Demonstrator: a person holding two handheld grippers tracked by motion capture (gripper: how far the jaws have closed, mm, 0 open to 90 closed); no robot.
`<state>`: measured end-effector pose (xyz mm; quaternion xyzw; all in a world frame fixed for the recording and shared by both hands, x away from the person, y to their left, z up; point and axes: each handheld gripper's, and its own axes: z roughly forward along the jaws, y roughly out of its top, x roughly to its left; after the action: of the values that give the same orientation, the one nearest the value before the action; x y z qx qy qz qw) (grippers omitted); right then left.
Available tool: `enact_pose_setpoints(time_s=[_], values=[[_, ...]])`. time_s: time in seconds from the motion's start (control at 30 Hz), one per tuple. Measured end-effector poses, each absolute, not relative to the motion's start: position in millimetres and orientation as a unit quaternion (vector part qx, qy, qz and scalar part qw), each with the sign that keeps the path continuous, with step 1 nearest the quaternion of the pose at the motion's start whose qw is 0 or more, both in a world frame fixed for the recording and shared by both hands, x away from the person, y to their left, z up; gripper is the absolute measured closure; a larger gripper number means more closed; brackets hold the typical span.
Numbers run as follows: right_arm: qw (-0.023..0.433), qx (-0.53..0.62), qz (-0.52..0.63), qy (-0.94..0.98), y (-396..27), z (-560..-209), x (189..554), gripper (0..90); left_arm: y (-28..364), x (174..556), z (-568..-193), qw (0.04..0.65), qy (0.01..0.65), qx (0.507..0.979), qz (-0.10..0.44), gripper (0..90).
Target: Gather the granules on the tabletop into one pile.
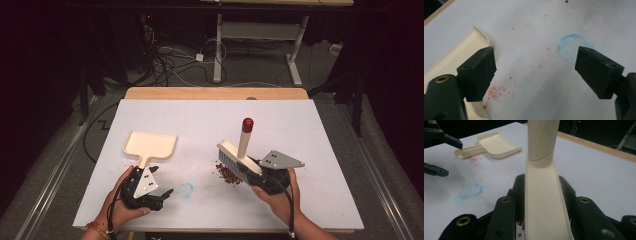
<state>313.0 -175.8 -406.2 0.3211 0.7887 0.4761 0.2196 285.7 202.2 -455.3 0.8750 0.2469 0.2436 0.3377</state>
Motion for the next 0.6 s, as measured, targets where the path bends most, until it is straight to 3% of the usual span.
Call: enact_pose_setpoints(time_s=[0.43,0.6], values=[[0.229,0.284,0.464,0.808,-234,-388,310,67.2,202,287,-455,0.335,0.248,0.876,0.245,16.7],[0.198,0.260,0.458,0.827,-253,-384,302,67.2,202,287,-455,0.337,0.250,0.874,0.245,16.7]])
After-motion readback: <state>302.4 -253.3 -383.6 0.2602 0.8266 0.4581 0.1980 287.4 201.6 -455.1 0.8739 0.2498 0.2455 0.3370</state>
